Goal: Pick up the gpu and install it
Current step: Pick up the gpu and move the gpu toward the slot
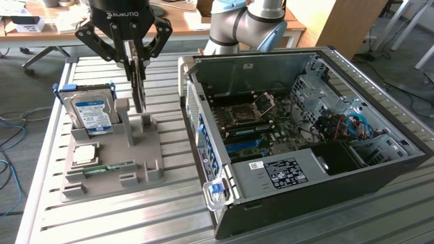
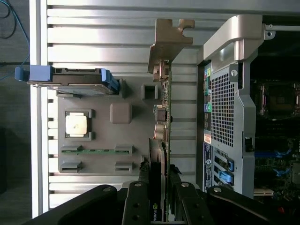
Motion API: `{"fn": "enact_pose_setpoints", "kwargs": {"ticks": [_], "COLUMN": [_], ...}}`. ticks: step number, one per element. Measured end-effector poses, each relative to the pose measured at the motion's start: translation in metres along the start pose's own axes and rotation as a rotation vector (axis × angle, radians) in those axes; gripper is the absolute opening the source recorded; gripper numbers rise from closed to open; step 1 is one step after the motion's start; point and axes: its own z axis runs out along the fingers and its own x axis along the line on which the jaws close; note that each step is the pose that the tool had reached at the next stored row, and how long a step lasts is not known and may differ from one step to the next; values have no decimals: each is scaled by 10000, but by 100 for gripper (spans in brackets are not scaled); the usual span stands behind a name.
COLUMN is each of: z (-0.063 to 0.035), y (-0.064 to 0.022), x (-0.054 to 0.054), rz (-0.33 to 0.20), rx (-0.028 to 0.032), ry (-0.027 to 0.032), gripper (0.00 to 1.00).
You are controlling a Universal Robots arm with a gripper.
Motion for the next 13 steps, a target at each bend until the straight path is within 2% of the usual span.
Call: {"fn": "enact_pose_setpoints", "kwargs": {"ticks": [7, 13], "z": [-2, 0], "y": [0, 1], "x": [-7, -85], "rz": [-1, 0], "rx": [2, 0], "ry": [2, 1], "gripper": [27, 27]}}
